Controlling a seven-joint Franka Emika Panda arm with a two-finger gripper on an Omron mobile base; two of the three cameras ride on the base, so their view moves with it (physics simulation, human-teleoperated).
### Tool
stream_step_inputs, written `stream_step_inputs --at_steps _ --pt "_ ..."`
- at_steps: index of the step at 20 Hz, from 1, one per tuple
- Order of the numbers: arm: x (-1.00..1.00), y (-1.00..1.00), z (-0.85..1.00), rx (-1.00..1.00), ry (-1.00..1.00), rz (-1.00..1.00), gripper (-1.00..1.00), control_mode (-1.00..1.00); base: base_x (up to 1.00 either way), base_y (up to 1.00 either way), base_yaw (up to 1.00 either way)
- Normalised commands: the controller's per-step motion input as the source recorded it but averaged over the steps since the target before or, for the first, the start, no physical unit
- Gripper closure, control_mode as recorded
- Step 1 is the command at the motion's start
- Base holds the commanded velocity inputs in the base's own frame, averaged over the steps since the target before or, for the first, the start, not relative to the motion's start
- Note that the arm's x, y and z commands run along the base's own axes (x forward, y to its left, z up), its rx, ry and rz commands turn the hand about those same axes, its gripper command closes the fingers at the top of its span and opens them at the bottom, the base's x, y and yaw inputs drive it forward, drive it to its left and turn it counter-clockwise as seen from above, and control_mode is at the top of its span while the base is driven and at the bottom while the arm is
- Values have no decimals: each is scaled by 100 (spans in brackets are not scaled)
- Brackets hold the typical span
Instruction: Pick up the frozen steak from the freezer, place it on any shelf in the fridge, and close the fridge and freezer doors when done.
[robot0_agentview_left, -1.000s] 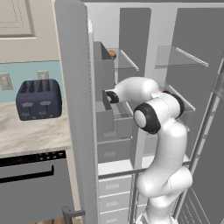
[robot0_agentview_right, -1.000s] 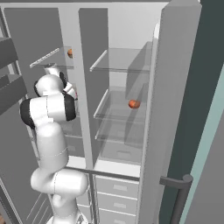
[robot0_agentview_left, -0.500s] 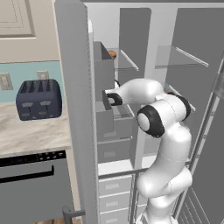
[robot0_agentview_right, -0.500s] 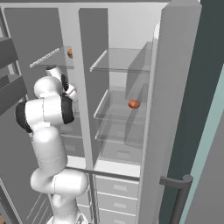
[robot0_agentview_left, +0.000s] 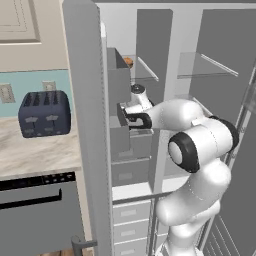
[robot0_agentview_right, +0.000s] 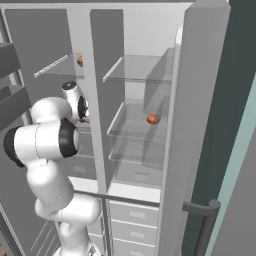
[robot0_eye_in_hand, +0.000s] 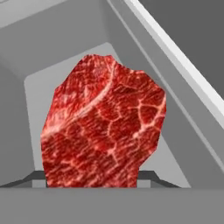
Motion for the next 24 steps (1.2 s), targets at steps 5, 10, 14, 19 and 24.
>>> stream_step_inputs --at_steps 5,10,14,19,24 --pt "-42 -13 8 2 0 7 100 -100 0 0 0" --pt "-92 0 17 0 -1 1 100 -100 0 0 0" --pt "-100 0 17 0 -4 0 100 -100 0 0 0" --pt "-100 -9 14 0 -7 3 100 -100 0 0 0" --pt "-99 -59 30 1 -13 1 100 -100 0 0 0"
